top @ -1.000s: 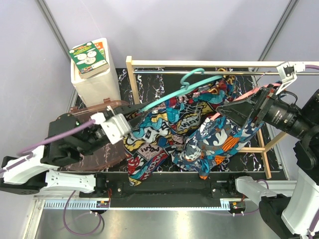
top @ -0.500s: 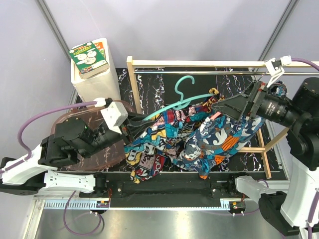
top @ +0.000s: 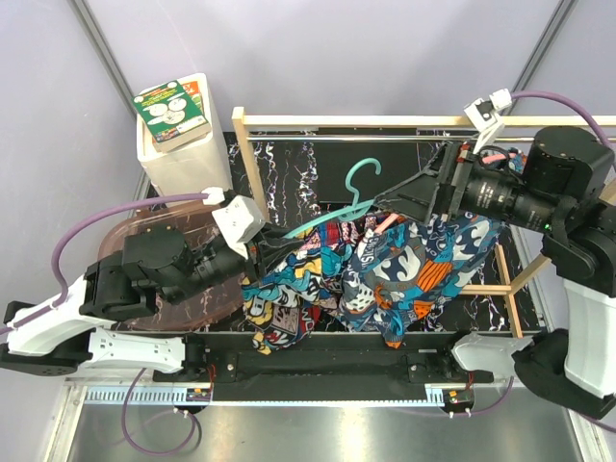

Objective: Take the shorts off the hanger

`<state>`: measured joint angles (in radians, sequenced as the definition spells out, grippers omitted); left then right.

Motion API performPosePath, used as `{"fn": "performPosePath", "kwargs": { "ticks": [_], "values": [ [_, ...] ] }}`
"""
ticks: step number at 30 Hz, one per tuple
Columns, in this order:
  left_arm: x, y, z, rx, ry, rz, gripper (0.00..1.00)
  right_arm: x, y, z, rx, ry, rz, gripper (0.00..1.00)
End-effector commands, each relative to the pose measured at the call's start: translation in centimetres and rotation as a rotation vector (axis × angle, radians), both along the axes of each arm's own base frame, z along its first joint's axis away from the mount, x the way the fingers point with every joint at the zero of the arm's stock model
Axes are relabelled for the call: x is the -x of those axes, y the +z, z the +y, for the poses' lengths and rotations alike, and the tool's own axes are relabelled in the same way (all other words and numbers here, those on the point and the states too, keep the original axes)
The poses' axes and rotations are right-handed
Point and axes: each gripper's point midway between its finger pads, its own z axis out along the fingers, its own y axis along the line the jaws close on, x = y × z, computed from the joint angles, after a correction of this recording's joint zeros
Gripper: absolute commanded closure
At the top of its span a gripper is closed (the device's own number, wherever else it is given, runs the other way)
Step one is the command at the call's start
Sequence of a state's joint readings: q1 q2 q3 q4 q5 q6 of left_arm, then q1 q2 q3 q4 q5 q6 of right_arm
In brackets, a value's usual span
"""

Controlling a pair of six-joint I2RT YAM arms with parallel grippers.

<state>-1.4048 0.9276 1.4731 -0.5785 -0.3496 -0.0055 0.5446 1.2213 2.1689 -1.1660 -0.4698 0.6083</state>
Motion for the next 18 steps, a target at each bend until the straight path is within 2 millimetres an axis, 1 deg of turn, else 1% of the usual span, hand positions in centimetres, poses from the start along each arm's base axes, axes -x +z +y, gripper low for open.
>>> {"fn": "performPosePath", "kwargs": {
  "ticks": [1,2,3,4,5,6,7,9,10,11,12,13,14,16,18],
  "values": [
    [0.0,4.1,0.7,0.131,0.015,-0.006,1.0,-1.8,-1.0,0.2,0.089,-0.139,0.026,0.0],
    [-0.1,4.2,0.6,0.133,0.019,0.002,1.0,-2.6,-2.0,1.3,0.134,-0.139,0.047,0.0],
    [-0.2,4.3,0.5,0.135,0.025,0.005,1.0,-1.3,-0.4,1.9,0.118,-0.095,0.0,0.0],
    [-0.3,4.2,0.5,0.132,0.03,0.009,1.0,-1.5,-0.6,1.9,0.145,-0.116,-0.006,0.0],
    [-0.2,4.7,0.3,0.138,0.027,0.009,1.0,-2.2,-0.8,2.9,0.165,-0.118,-0.005,0.0],
    [-0.1,4.7,0.2,0.138,0.019,0.01,1.0,-1.9,0.7,2.5,0.13,-0.128,-0.038,0.0],
    [-0.1,4.7,0.1,0.137,0.016,0.009,1.0,-2.4,0.4,2.1,0.153,-0.163,-0.035,0.0],
    [-0.1,4.9,0.2,0.141,0.016,0.008,1.0,-3.0,0.1,2.0,0.172,-0.183,-0.038,0.0],
    [-0.1,4.9,0.3,0.141,0.017,0.005,1.0,-3.2,0.4,2.2,0.158,-0.189,-0.049,0.0],
    [-0.1,5.0,0.5,0.14,0.019,0.0,1.0,-2.8,1.1,1.8,0.132,-0.188,-0.066,0.0],
    [-0.1,5.0,0.5,0.142,0.019,0.001,1.0,-3.3,1.2,2.6,0.117,-0.18,-0.076,0.0],
    [0.0,5.3,0.7,0.15,0.016,0.0,1.0,-3.1,1.3,2.7,0.107,-0.17,-0.086,0.0],
    [0.0,5.5,0.8,0.156,0.014,0.002,1.0,-2.9,1.7,2.2,0.094,-0.174,-0.103,0.0],
    [0.1,6.1,1.1,0.17,0.014,0.001,1.0,-3.3,1.2,2.2,0.118,-0.183,-0.121,0.03],
    [0.1,6.4,1.2,0.177,0.015,0.004,1.0,-3.0,1.5,2.3,0.121,-0.15,-0.164,0.04]
  ]
}}
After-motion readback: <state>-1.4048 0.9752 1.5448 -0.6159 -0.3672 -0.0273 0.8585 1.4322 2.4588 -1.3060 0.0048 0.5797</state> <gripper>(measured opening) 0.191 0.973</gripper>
